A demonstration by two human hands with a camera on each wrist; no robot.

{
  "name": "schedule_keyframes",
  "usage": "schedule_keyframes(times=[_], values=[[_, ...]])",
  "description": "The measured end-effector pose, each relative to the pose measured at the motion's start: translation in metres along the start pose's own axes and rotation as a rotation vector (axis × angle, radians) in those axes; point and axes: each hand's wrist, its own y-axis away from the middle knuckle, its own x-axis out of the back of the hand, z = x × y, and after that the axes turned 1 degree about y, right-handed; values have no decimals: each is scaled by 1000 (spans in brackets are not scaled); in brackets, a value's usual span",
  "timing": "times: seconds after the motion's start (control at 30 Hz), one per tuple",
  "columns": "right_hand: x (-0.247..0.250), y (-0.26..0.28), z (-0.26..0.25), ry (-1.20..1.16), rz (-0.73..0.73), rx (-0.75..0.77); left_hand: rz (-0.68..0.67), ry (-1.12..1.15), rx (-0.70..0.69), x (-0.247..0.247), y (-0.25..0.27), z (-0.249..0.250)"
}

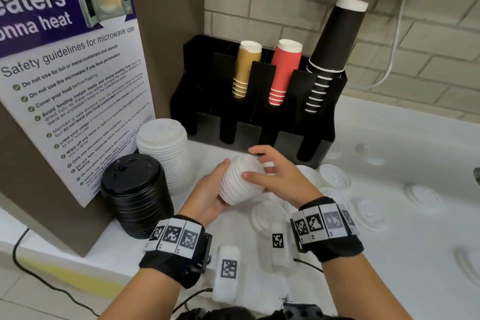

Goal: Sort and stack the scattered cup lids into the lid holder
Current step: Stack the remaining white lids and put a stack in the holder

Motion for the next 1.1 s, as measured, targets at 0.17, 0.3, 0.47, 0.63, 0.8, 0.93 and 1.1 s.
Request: schedule_keyframes(times=[0.17, 0.3, 0.47, 0.63, 0.8, 0.93, 1.1], values=[[-8, -1, 15, 50, -43, -74, 63, -108, 55, 8, -1, -4], [-12, -2, 16, 129, -57, -58, 136, -290, 22, 9, -1, -2], [-21, -7, 9, 291, -70, -16, 165, -511, -13, 5, 6, 11], [-11, -6, -1, 400, -137, 1, 101, -634, -93, 9, 10, 13], [5, 10, 0, 940, -253, -80, 16, -933, -279, 15, 16, 4], [3, 21, 14, 1174, -380, -134, -28, -1044, -346, 16, 15, 1], [3, 25, 22, 1103, -355, -111, 7, -1076, -382, 15, 13, 2]])
